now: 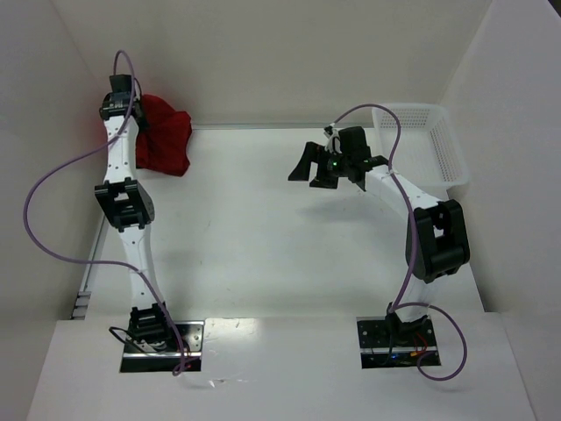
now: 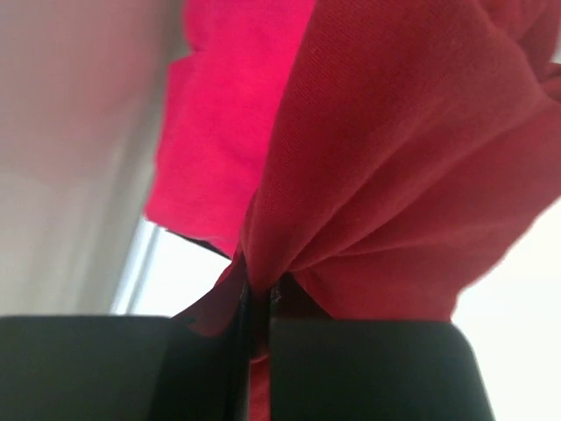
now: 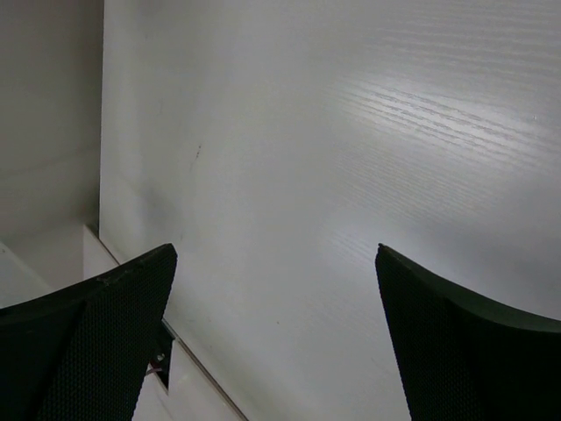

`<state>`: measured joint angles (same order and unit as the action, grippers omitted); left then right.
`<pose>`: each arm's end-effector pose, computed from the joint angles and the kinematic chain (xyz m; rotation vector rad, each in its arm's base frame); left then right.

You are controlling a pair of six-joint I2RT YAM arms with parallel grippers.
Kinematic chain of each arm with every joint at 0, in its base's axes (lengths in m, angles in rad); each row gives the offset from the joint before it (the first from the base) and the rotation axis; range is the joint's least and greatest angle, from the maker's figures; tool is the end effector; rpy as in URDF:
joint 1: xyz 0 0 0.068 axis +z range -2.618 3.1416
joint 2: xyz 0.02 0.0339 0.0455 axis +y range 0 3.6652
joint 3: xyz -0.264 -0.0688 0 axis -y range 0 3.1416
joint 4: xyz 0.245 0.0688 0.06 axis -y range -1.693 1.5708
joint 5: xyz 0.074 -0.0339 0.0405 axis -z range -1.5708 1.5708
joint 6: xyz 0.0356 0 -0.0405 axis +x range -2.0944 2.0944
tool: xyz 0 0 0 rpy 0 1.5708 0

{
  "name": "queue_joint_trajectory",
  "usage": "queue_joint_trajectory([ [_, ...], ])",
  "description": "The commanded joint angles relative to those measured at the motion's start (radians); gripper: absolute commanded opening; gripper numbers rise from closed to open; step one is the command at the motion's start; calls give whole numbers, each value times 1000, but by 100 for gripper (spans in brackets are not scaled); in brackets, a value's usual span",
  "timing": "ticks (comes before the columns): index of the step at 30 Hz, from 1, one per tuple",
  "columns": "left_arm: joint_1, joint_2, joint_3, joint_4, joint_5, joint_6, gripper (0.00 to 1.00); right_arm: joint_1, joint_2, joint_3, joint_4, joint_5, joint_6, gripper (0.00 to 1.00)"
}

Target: Fold and stack the t-shirts

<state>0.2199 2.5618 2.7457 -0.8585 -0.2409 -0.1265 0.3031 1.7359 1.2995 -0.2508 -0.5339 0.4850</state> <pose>0.5403 0.1295 0.2941 -0.5139 2.1820 0.3208 0.3684 0.1342 0.2583 -0.0884 2.3448 1.0102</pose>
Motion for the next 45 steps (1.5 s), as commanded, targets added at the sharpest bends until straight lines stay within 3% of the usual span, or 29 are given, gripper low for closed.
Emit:
queue_joint_trajectory([
  [1,52,18,69,24,-28,2,0,-5,-27,-14,10,11,44,100],
  [14,136,143,255,35,-29,-73,0,-5,-27,-32,21,29,110,100],
  [19,154,166,255,49,0,-73,10,-5,-27,-43,31,29,110,100],
  [20,154,178,255,49,0,-84,24,-5,-27,-43,31,29,110,100],
  [22,154,189,255,49,0,-94,37,-5,-18,-34,31,29,119,100],
  [24,154,198,264,39,-15,-114,63,-5,-18,-34,31,29,119,100],
  [27,164,198,264,39,-15,-128,83,4,-18,-34,31,29,119,100],
  [28,164,198,264,39,-15,-128,100,4,-18,-34,31,29,119,100],
  [39,139,36,235,-8,20,-127,100,4,-50,-34,33,18,110,100],
  [43,93,-86,146,-8,90,-93,100,4,-108,52,-51,153,44,100],
  [45,58,-186,47,-8,109,-70,100,4,-153,104,-82,296,33,100],
])
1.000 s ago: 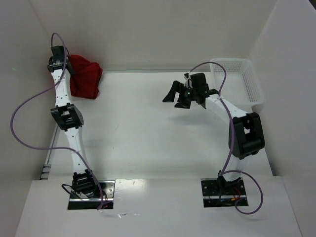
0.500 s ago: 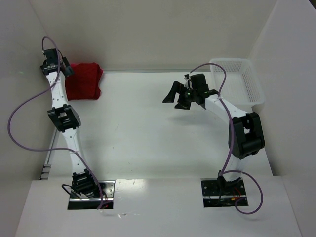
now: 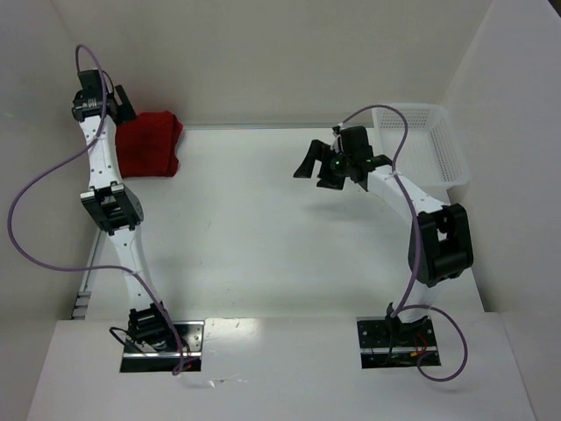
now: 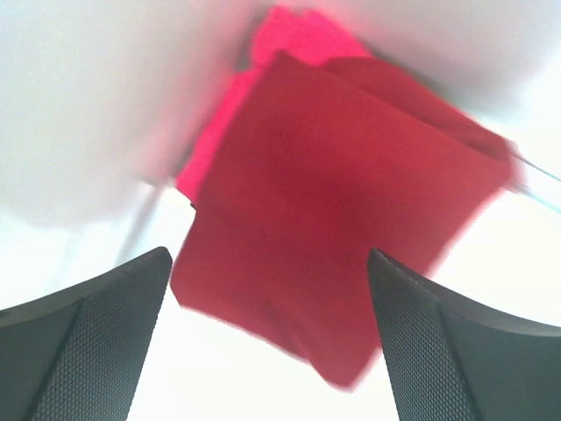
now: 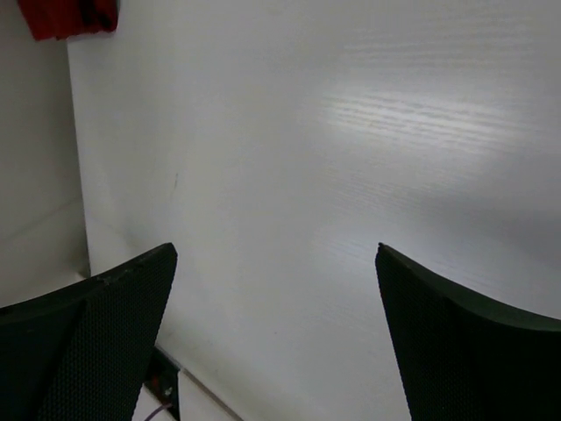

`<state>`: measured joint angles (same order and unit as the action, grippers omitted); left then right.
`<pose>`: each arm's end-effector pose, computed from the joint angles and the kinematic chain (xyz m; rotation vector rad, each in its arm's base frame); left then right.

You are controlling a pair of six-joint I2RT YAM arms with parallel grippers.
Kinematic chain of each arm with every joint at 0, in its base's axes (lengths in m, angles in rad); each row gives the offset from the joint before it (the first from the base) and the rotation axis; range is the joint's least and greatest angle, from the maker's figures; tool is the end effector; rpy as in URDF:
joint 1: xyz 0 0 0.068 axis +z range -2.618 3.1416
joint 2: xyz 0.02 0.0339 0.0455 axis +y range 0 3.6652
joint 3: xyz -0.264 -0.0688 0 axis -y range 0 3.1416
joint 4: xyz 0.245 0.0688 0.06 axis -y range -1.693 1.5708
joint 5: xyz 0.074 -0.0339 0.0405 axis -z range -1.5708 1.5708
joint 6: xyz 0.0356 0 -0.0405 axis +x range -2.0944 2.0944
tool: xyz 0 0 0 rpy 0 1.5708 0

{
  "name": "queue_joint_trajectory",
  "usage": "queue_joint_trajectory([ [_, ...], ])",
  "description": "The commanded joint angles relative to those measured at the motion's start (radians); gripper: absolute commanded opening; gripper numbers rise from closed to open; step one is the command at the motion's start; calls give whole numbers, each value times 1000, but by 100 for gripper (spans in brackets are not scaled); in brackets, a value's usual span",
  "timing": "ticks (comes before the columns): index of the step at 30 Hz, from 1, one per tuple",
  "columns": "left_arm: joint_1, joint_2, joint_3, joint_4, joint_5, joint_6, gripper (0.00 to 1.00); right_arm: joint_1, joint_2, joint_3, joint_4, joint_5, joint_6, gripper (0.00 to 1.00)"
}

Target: Fold and stack the t-shirts

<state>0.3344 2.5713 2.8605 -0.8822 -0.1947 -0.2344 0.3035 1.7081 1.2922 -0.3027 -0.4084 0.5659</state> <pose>0.5175 0.1871 0.3225 -0.7139 2.0421 0.2682 0.3630 0.1285 0.2607 0.0896 2.3884 0.9018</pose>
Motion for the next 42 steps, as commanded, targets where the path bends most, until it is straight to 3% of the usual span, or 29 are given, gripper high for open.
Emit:
queue_joint_trajectory([
  [1,-69,-236,-116,15,72,47,100,3,-136,131,-50,225,-47,100],
  [8,-132,-674,-574,35,72,34,100,-18,-251,191,-142,483,-135,100],
  [12,-132,-909,-844,106,97,15,100,-85,-353,95,-98,468,-159,100],
  [13,-132,-960,-989,144,106,15,100,-104,-376,72,-82,435,-173,100],
  [15,-132,-1112,-1128,179,123,6,100,-142,-442,14,-55,408,-182,100],
  [17,-132,-1262,-1321,238,159,-20,100,-188,-453,-7,-55,384,-205,100],
  [21,-132,-1436,-1559,296,169,-63,100,-188,-462,-56,-55,372,-230,100],
  [29,-132,-1591,-1773,356,91,-97,100,-188,-484,-178,13,327,-201,100],
  [42,-132,-1675,-1850,408,107,-86,100,-188,-484,-188,11,327,-201,100],
])
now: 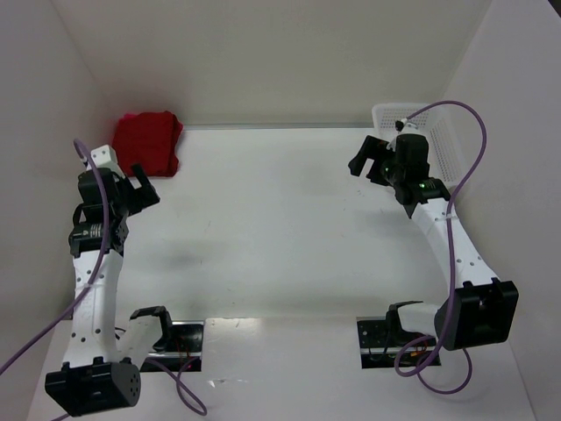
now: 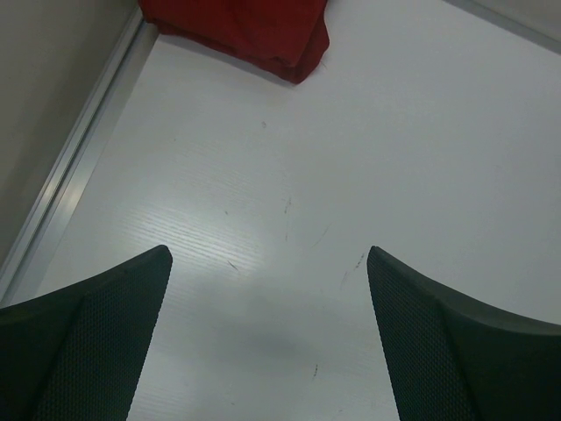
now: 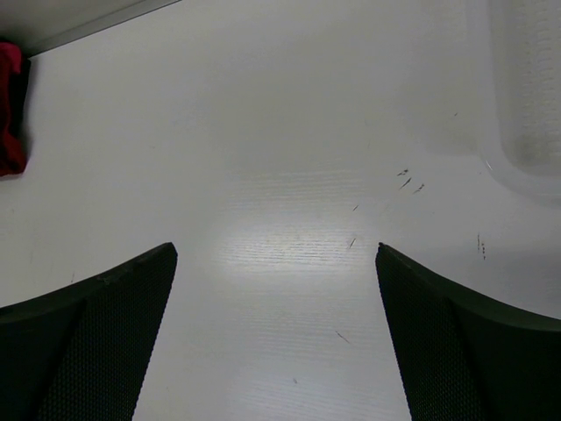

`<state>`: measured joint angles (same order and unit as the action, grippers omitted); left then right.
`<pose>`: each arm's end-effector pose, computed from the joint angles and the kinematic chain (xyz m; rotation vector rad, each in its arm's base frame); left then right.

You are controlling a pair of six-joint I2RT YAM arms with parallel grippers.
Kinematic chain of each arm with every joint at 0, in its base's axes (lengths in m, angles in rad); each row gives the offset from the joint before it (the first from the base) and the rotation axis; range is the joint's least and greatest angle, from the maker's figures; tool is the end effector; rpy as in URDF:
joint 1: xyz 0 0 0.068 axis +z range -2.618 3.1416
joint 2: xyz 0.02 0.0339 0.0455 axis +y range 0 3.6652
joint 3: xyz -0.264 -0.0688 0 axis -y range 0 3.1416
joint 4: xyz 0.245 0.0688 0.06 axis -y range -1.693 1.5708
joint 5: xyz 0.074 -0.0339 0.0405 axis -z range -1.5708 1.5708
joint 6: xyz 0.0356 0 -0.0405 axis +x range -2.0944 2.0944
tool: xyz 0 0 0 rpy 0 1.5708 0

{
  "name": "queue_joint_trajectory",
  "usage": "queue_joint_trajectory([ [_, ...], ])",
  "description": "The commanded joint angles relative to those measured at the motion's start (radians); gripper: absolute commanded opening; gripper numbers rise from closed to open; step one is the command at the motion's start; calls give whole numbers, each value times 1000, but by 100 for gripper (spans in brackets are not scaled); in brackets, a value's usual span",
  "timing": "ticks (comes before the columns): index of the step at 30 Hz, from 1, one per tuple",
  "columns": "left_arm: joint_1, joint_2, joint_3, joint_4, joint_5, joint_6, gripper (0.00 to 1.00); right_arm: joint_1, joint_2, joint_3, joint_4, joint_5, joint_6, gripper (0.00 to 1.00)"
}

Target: Fold and stack the t-shirts

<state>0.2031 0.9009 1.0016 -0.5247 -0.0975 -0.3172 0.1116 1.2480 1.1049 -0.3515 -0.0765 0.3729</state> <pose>0.1889 0.0424 0.3598 -0.5730 1.9086 0.0237 0.2816 0.0343 0.3363 0.2244 2.0733 0.3760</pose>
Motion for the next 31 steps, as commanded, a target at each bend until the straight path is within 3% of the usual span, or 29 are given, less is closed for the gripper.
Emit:
queue_joint_trajectory([
  [1,-1,-5,9,51,10,-3,100,3,-24,0,60,-5,-8,100],
  [31,-10,58,9,69,22,17,100,3,-15,18,60,17,-17,100],
])
